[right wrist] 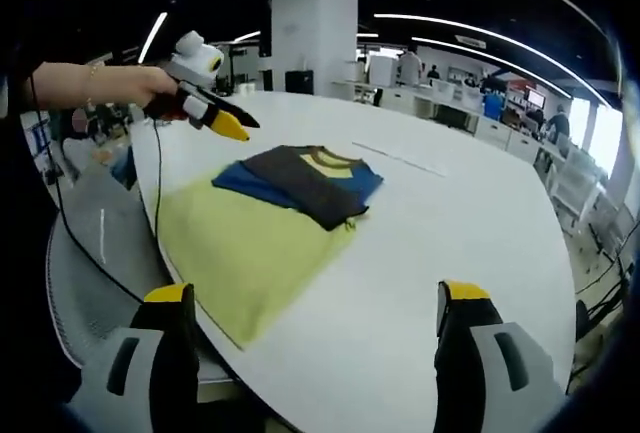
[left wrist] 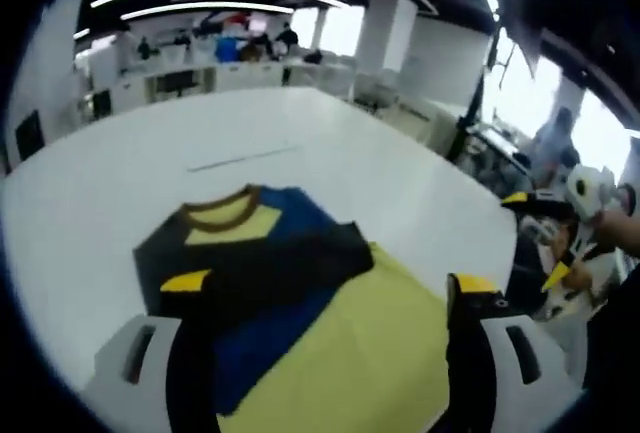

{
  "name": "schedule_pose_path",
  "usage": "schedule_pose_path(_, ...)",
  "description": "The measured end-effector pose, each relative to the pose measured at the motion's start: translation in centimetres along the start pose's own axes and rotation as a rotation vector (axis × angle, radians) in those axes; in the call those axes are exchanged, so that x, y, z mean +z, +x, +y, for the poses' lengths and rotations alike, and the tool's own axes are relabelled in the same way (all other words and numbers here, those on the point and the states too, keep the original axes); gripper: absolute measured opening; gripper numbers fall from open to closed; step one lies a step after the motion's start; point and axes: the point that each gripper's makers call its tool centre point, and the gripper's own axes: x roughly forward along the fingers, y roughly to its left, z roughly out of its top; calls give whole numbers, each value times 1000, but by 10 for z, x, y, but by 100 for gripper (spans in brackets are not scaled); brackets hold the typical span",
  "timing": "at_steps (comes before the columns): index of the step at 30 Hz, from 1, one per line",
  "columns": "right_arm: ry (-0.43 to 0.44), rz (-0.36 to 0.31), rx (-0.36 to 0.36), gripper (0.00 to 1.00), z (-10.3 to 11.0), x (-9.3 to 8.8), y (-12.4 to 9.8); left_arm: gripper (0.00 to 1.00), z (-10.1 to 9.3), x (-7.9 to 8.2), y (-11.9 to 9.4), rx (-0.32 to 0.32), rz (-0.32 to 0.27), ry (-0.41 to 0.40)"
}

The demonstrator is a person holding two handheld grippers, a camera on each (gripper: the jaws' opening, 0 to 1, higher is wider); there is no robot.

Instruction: Fold the garment on the visible template until the final outline fits inside the template.

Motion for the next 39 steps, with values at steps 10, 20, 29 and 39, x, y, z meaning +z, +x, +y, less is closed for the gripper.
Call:
schedule_pose_path(10, -23, 7, 20, 100, 4, 6, 8, 99, 14, -11, -50, 63, -4, 3)
schedule_pose_path(20, -24, -32, 37, 100, 7, 21, 12, 100, 18, -34, -97, 89, 38, -46)
schedule_pose_path(29, -24, -44, 49, 100, 9, 25, 9, 100, 37, -57, -137, 131, 22, -55)
schedule_pose_path(39, -10, -20, 44, 100, 10, 12, 4, 100, 51, -82, -178, 149, -3, -96)
